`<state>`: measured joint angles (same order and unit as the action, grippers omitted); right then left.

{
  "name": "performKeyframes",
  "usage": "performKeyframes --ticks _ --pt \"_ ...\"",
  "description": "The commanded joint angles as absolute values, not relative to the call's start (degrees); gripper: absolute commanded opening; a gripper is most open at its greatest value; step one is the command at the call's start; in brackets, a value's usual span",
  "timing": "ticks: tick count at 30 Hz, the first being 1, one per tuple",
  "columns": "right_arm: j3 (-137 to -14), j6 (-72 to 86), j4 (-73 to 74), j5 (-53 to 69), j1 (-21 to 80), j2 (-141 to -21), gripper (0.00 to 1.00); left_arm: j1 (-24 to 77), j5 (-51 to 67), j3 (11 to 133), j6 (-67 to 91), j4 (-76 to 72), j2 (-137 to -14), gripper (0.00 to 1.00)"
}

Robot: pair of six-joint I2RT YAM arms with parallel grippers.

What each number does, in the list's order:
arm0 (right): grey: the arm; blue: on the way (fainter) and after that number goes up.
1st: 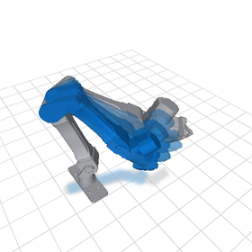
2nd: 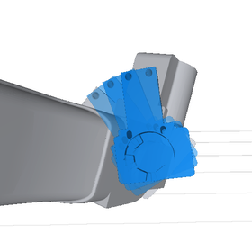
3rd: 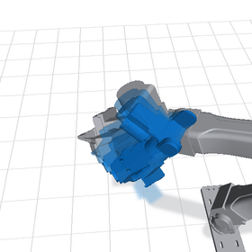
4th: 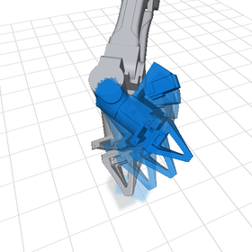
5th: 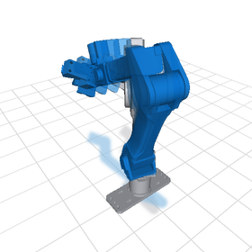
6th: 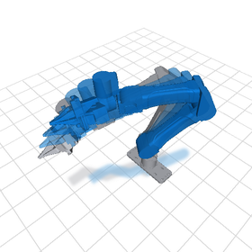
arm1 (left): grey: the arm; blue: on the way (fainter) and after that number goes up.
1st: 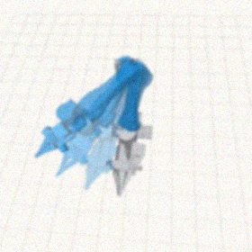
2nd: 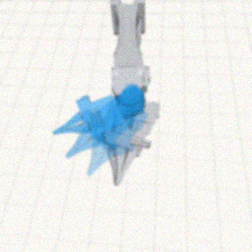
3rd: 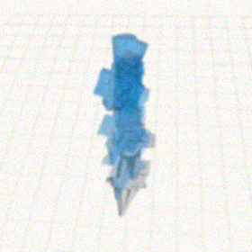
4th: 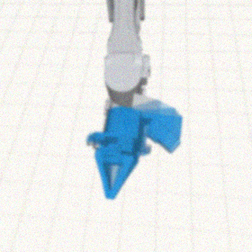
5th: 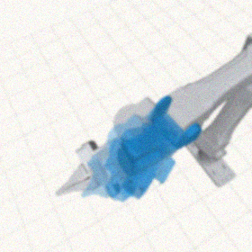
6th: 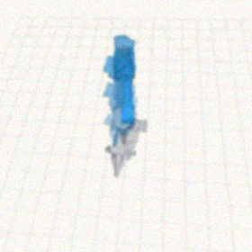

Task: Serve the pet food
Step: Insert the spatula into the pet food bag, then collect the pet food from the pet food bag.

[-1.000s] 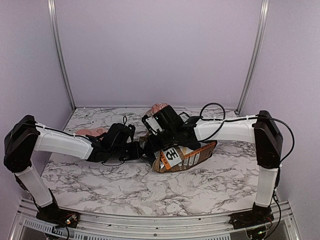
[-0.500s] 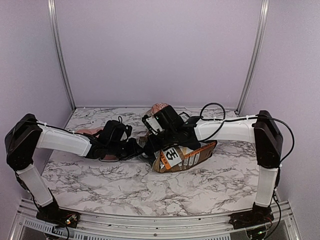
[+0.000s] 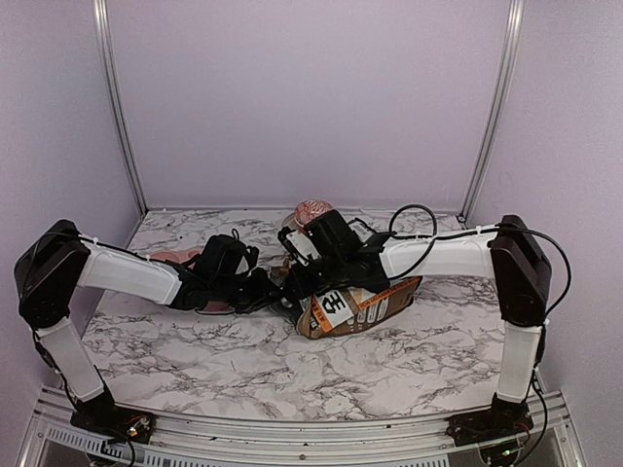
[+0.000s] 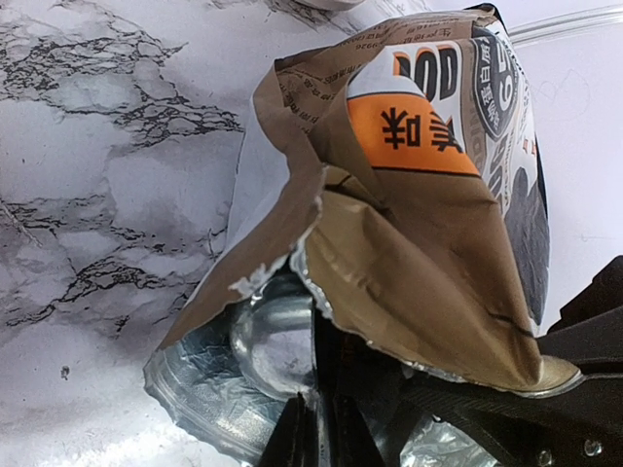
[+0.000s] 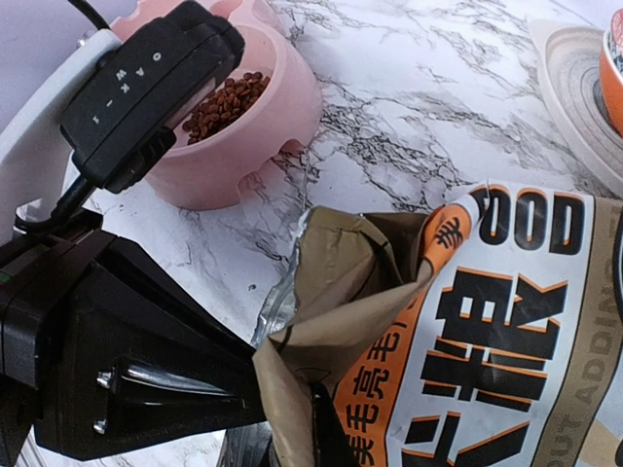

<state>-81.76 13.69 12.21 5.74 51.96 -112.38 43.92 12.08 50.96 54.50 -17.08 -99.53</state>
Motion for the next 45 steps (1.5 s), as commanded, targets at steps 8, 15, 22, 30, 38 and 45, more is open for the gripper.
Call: performKeyframes --ticks 8,15,22,30,38,45 --pt "-77.7 13.0 11.3 10.4 51.3 -109.5 0.0 44.0 14.7 52.3 55.7 -18.3 -103.0 0.0" --pt "-77.0 12.9 10.5 11.3 50.6 -109.1 0.0 44.0 15.6 52.7 55.4 -22.5 -104.6 0.0" --pt "-76.5 12.9 10.5 11.5 50.1 -108.7 0.0 44.0 16.0 53.5 55.4 -25.7 -106.5 0.0" --pt "-76.6 13.0 11.0 10.6 49.5 -108.3 0.0 43.9 15.9 50.8 54.4 -26.7 -104.2 0.0" --pt "-76.7 13.6 11.9 9.5 49.0 -107.1 0.0 43.8 16.1 47.6 52.3 -27.0 -100.8 0.0" --pt "-74.7 14.6 12.0 8.3 46.9 -105.2 0.0 43.8 16.3 44.7 50.0 -27.7 -97.9 0.0"
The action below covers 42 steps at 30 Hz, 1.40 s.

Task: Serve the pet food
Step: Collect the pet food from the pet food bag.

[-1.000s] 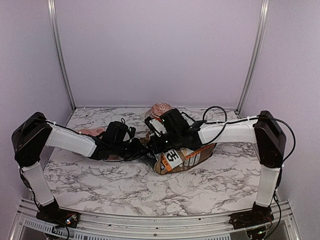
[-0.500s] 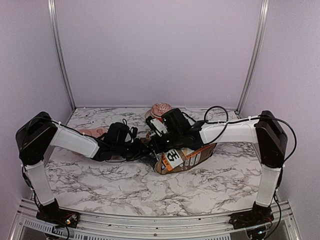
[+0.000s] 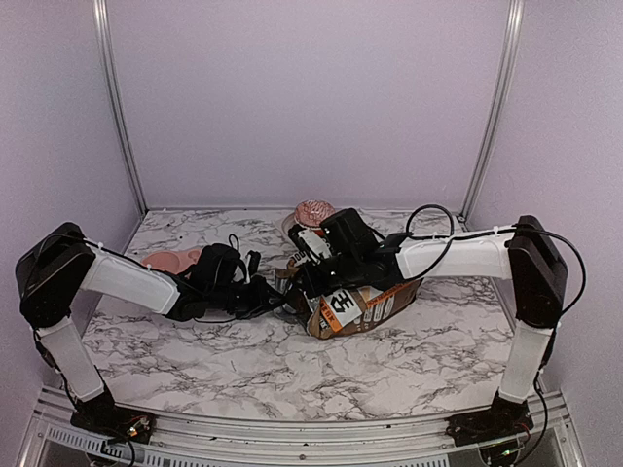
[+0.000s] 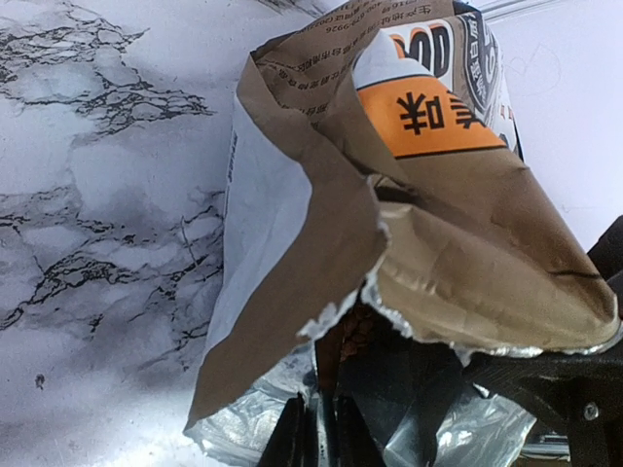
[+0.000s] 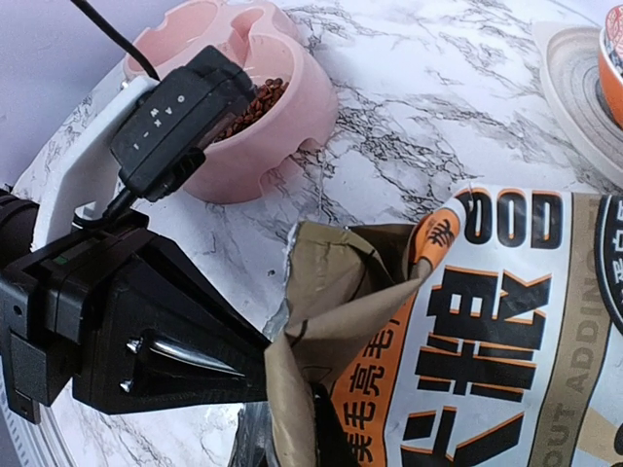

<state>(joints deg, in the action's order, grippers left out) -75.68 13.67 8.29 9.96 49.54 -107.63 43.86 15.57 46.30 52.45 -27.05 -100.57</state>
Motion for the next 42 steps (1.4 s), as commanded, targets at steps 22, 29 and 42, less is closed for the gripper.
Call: performKeyframes --ticks 22,29,42 --pt "-74.6 17.3 15.4 7.3 46.5 -104.4 0.0 43.4 17.9 39.2 45.6 -32.2 -93.0 0.0" --pt "-74.2 16.8 15.9 5.8 49.6 -105.1 0.0 43.4 17.7 37.9 45.8 -33.4 -90.8 0.0" --pt "-72.6 17.0 16.7 4.0 50.9 -104.8 0.0 43.0 18.7 36.7 49.6 -35.3 -89.8 0.0"
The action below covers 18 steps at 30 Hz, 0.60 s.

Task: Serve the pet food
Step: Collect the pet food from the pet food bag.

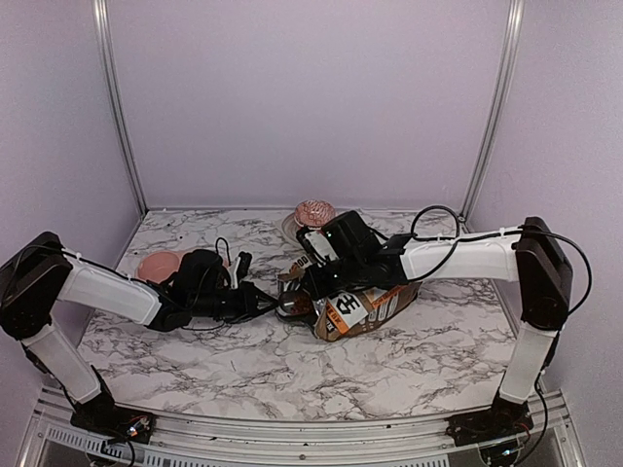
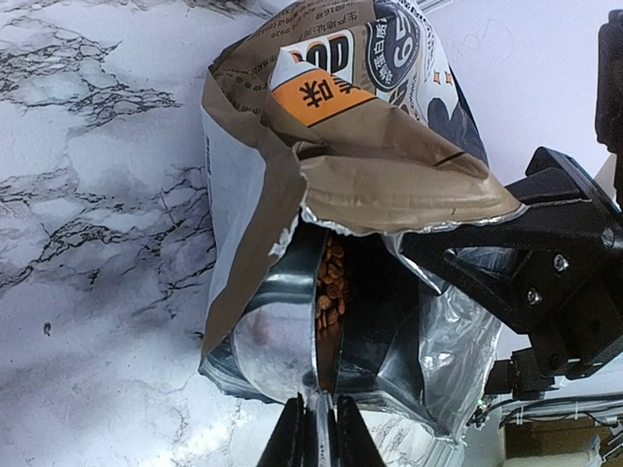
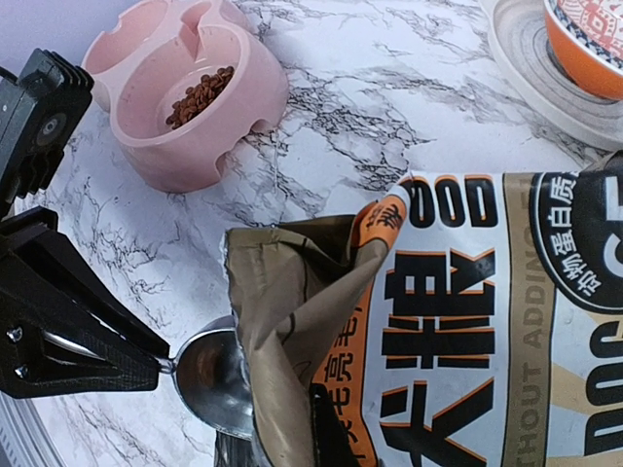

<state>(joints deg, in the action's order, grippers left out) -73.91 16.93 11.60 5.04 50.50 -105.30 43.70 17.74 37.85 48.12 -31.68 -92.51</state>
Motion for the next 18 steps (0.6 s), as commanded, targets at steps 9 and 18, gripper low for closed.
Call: performKeyframes --ticks 9,18 --pt "-73.2 17.1 16.3 4.0 50.9 -104.5 0.0 42.0 19.8 34.2 52.2 -38.1 -87.5 0.0" --pt "-74.6 16.8 16.9 3.8 50.9 -105.2 0.0 42.0 17.9 32.4 51.8 -37.9 -86.3 0.0"
